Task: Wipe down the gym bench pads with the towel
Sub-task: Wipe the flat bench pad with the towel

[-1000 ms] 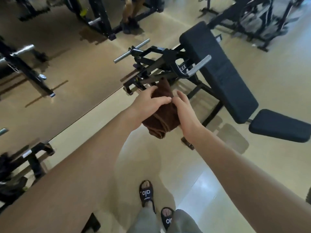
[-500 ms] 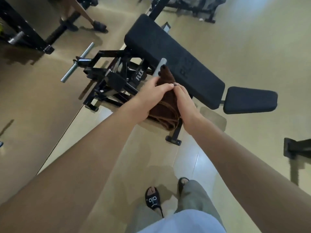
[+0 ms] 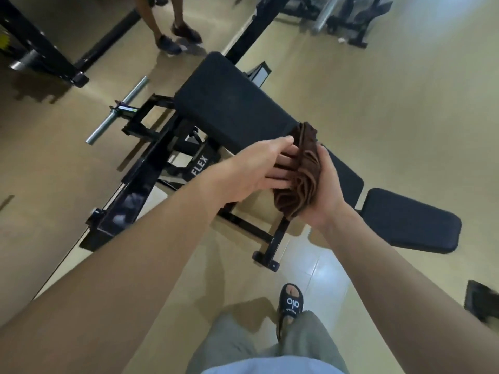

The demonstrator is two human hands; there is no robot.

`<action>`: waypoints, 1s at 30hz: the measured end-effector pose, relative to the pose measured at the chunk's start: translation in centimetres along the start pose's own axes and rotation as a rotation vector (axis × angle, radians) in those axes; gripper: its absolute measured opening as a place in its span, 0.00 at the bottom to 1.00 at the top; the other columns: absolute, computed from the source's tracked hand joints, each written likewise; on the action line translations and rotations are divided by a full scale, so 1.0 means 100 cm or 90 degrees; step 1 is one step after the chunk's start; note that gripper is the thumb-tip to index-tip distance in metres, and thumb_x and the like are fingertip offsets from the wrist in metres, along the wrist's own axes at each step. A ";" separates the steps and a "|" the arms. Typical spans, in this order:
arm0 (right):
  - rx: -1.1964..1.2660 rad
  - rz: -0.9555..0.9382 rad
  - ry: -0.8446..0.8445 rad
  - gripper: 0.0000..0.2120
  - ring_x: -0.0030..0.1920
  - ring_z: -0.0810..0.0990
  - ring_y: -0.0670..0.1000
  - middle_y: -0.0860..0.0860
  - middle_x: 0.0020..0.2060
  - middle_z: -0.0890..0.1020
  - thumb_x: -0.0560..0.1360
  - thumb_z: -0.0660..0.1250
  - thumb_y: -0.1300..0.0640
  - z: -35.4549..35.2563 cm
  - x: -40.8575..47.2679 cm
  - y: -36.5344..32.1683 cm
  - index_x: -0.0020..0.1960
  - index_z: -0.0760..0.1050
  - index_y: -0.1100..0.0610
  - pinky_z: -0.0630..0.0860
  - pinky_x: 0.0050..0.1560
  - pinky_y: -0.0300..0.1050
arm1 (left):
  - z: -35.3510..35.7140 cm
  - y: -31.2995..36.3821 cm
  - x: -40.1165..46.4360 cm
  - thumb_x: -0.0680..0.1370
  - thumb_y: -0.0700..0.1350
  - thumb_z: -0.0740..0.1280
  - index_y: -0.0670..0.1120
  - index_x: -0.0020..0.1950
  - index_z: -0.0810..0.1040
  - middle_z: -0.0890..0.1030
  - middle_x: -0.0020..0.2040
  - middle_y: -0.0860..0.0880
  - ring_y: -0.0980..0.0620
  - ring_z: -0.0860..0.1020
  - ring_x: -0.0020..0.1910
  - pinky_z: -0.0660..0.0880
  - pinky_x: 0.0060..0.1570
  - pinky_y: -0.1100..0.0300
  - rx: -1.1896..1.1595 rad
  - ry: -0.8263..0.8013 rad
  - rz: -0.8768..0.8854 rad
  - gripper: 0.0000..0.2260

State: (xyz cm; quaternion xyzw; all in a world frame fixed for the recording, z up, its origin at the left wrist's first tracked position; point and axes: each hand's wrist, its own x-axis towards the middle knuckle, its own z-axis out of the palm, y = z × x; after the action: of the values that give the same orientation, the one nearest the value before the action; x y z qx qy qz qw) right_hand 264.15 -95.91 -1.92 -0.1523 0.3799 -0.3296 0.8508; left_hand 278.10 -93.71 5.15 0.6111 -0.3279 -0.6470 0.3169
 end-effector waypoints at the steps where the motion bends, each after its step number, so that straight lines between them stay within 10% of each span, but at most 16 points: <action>1: 0.011 0.018 -0.010 0.30 0.60 0.84 0.57 0.57 0.60 0.85 0.83 0.55 0.32 0.003 0.012 -0.009 0.63 0.83 0.55 0.78 0.65 0.54 | -0.005 0.008 0.011 0.87 0.52 0.55 0.42 0.69 0.76 0.84 0.61 0.40 0.44 0.84 0.60 0.80 0.64 0.48 0.000 0.011 -0.003 0.19; 7: 0.054 0.068 0.010 0.30 0.65 0.81 0.59 0.58 0.66 0.82 0.83 0.59 0.36 0.037 0.092 -0.040 0.70 0.80 0.57 0.73 0.73 0.56 | -0.076 0.045 0.086 0.87 0.53 0.56 0.44 0.62 0.79 0.85 0.55 0.42 0.47 0.86 0.53 0.84 0.57 0.51 0.034 0.094 0.000 0.17; 15: -0.078 -0.007 0.133 0.17 0.63 0.84 0.60 0.53 0.58 0.87 0.82 0.65 0.40 0.092 0.232 -0.053 0.66 0.78 0.46 0.80 0.65 0.57 | -0.244 0.003 0.197 0.85 0.48 0.60 0.47 0.72 0.69 0.77 0.63 0.47 0.48 0.78 0.58 0.72 0.50 0.55 0.238 0.602 0.001 0.16; 20: -0.616 -0.271 0.024 0.14 0.61 0.81 0.40 0.46 0.65 0.79 0.86 0.62 0.46 0.110 0.332 -0.026 0.71 0.70 0.41 0.82 0.59 0.47 | -0.289 -0.025 0.265 0.86 0.52 0.54 0.47 0.78 0.65 0.73 0.72 0.42 0.43 0.74 0.68 0.72 0.66 0.48 0.068 0.700 -0.019 0.21; 24: -1.267 -0.564 -0.239 0.29 0.85 0.48 0.60 0.55 0.85 0.53 0.86 0.58 0.46 0.090 0.406 0.011 0.84 0.54 0.43 0.49 0.83 0.64 | -0.298 -0.034 0.307 0.87 0.48 0.51 0.43 0.61 0.76 0.78 0.51 0.46 0.49 0.75 0.51 0.67 0.49 0.57 0.005 0.840 -0.012 0.16; 30: -1.298 -0.650 -0.307 0.26 0.85 0.45 0.61 0.56 0.85 0.53 0.87 0.54 0.42 0.082 0.436 0.022 0.84 0.57 0.45 0.44 0.83 0.64 | -0.299 -0.047 0.330 0.85 0.46 0.55 0.48 0.51 0.81 0.80 0.42 0.56 0.57 0.80 0.44 0.79 0.50 0.53 -0.071 0.993 0.088 0.15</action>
State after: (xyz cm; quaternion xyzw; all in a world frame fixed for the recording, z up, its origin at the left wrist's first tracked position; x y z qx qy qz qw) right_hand 292.74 -123.70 -21.38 -0.9596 0.1918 -0.1381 0.1528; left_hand 306.20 -118.78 -19.05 0.8506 -0.0149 -0.0252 0.5251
